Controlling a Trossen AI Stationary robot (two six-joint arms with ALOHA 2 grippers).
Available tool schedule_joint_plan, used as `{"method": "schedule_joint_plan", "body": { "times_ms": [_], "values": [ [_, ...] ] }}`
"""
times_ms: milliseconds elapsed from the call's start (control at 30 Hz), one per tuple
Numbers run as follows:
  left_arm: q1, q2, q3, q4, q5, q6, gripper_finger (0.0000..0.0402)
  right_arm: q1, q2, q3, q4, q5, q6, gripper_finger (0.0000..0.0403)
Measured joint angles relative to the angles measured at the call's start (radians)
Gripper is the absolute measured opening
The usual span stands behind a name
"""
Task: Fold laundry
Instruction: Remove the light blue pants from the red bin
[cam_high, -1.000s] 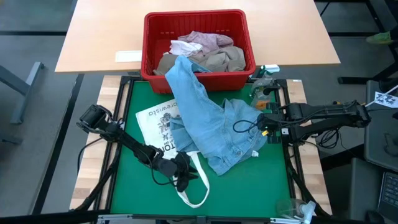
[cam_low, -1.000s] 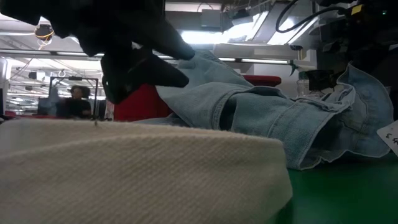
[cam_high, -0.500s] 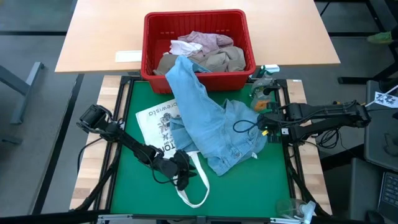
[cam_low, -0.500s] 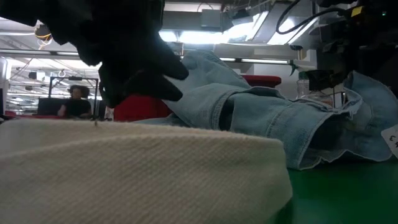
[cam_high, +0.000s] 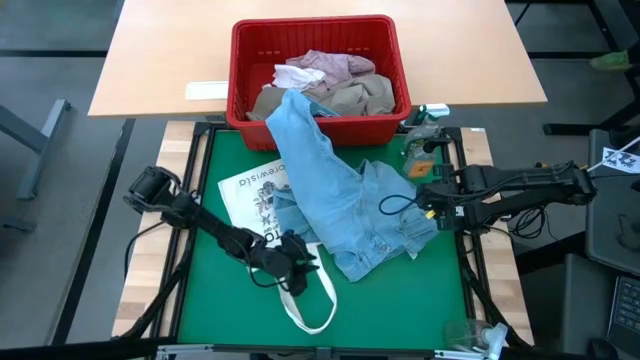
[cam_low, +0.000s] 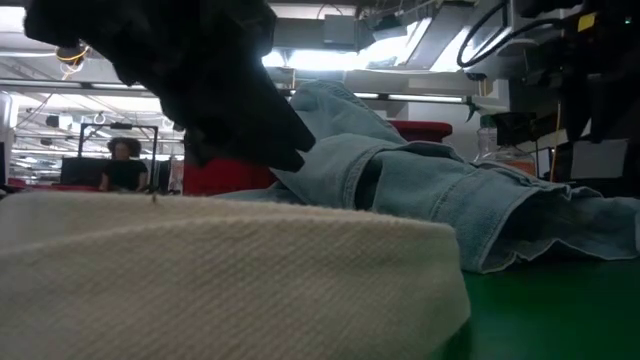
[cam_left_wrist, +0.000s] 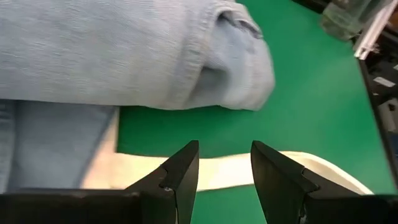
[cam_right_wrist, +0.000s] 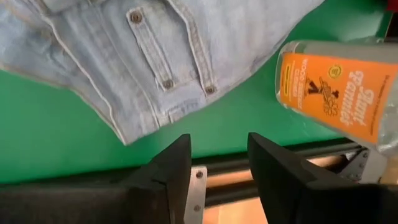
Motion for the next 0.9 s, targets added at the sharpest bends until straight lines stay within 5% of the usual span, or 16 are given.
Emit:
{"method": "schedule_joint_plan", "body": {
  "times_ms": [233,600,900],
  "values": [
    [0.059,-0.056,0.0,-0.159,-0.003,0.0,0.0138,0.0,0.007,0.091,-0.011,-0.035,0.007,0.0159],
    [0.063,-0.17,0.0,-0.509,0.015,-0.084,0.0087,0.001,0.008,0.058,0.335,-0.456,0.093,0.0159],
    [0.054,-0.156,0.0,-0.576,0.015,-0.115,0.008,0.119,0.023,-0.006,0.575,-0.507,0.114,0.0159]
  ]
}}
